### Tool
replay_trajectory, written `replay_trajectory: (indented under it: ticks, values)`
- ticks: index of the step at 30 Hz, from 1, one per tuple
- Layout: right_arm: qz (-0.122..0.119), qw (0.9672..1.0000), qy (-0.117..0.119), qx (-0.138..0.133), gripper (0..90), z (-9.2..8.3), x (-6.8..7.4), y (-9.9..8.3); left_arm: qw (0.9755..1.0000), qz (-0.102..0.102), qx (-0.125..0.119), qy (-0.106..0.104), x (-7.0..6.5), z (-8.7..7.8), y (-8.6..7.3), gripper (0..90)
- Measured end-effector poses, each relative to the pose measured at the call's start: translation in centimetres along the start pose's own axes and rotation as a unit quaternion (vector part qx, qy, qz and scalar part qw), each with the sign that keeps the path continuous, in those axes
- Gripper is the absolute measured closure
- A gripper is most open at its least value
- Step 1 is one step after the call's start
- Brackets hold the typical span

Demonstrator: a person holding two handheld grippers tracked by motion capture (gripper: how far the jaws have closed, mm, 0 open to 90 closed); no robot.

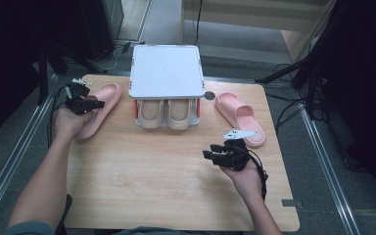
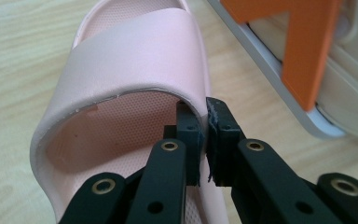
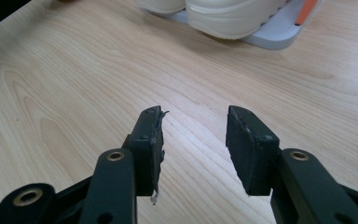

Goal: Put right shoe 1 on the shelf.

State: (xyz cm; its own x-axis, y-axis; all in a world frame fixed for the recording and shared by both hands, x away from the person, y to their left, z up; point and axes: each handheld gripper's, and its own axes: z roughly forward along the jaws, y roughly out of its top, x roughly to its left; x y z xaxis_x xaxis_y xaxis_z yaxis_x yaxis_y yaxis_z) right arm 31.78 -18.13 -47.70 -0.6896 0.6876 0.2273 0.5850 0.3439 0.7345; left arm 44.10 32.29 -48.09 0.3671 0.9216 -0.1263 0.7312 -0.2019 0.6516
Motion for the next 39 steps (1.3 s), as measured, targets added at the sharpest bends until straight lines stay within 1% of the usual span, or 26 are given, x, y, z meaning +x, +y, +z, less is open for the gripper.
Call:
replay_trajectory:
  ticks: [1, 3, 5, 7, 9, 10, 13, 15, 16, 19, 21, 24, 27, 29, 33, 36, 37, 38, 39]
  values:
    - [-0.001, 1.0, 0.002, -0.001, 57.0, 0.1, 0.0, 0.1, 1.0, 0.002, 0.0, -0.002, -0.4, -0.2, -0.2, 85.0]
    - [-0.004, 1.0, 0.005, 0.001, 57.0, 0.3, 0.1, 0.4, 0.9999, -0.003, -0.001, -0.012, -1.1, -0.6, -0.6, 84.9]
    - [-0.01, 0.9999, 0.009, 0.002, 57.0, 0.6, 0.3, 0.6, 0.9998, -0.01, -0.005, -0.015, -1.8, -0.9, -1.1, 84.9]
    - [-0.016, 0.9998, 0.013, 0.003, 57.0, 1.0, 0.4, 0.9, 0.9999, -0.006, -0.002, -0.015, -2.6, -1.2, -1.7, 84.8]
    - [-0.021, 0.9996, 0.016, 0.007, 57.0, 1.3, 0.5, 1.1, 0.9998, -0.008, 0.004, -0.017, -3.3, -1.2, -2.4, 84.7]
    - [-0.024, 0.9995, 0.019, 0.008, 57.0, 1.5, 0.6, 1.2, 0.9999, -0.002, 0.007, -0.015, -3.6, -1.2, -2.7, 84.6]
    - [-0.034, 0.999, 0.025, 0.011, 57.0, 2.0, 0.8, 1.6, 0.9998, 0.0, 0.013, -0.011, -4.1, -0.8, -3.2, 83.9]
    - [-0.037, 0.9988, 0.028, 0.014, 57.0, 2.3, 1.0, 1.9, 0.9998, 0.005, 0.018, -0.007, -4.4, -0.5, -3.3, 83.5]
    - [-0.039, 0.9987, 0.03, 0.015, 57.0, 2.4, 1.0, 2.0, 0.9997, 0.005, 0.022, -0.009, -4.5, -0.4, -3.4, 83.0]
    - [-0.045, 0.9983, 0.033, 0.018, 57.0, 2.7, 1.2, 2.1, 0.9996, -0.006, 0.023, -0.013, -4.6, -0.2, -3.4, 80.9]
    - [-0.047, 0.9982, 0.034, 0.019, 57.0, 2.8, 1.2, 2.2, 0.9994, -0.018, 0.02, -0.021, -4.7, -0.1, -3.4, 79.0]
    - [-0.047, 0.9981, 0.035, 0.02, 57.0, 2.9, 1.2, 2.3, 0.9993, -0.023, 0.01, -0.029, -5.0, -0.3, -3.2, 76.7]
    - [-0.052, 0.9978, 0.034, 0.023, 57.0, 3.0, 1.3, 2.3, 0.9992, -0.021, 0.008, -0.034, -5.3, -0.2, -3.0, 75.6]
    - [-0.051, 0.9979, 0.032, 0.023, 57.0, 3.0, 1.3, 2.2, 0.9991, -0.017, 0.009, -0.037, -5.6, 0.0, -2.8, 75.6]
    - [-0.05, 0.998, 0.031, 0.022, 57.0, 2.9, 1.2, 2.1, 0.9988, -0.02, 0.008, -0.043, -6.0, 0.4, -2.4, 74.8]
    - [-0.049, 0.9981, 0.03, 0.021, 57.0, 2.8, 1.2, 2.1, 0.9988, -0.019, 0.01, -0.043, -6.1, 0.5, -2.2, 73.4]
    - [-0.049, 0.9982, 0.03, 0.021, 57.0, 2.7, 1.2, 2.0, 0.9989, -0.016, 0.011, -0.042, -6.0, 0.4, -2.2, 72.9]
    - [-0.048, 0.9982, 0.03, 0.02, 57.0, 2.7, 1.2, 2.0, 0.999, -0.018, 0.01, -0.04, -6.0, 0.2, -2.2, 72.0]
    - [-0.046, 0.9983, 0.029, 0.022, 57.0, 2.6, 1.2, 2.0, 0.9989, -0.016, 0.01, -0.043, -5.8, -0.1, -2.2, 71.2]
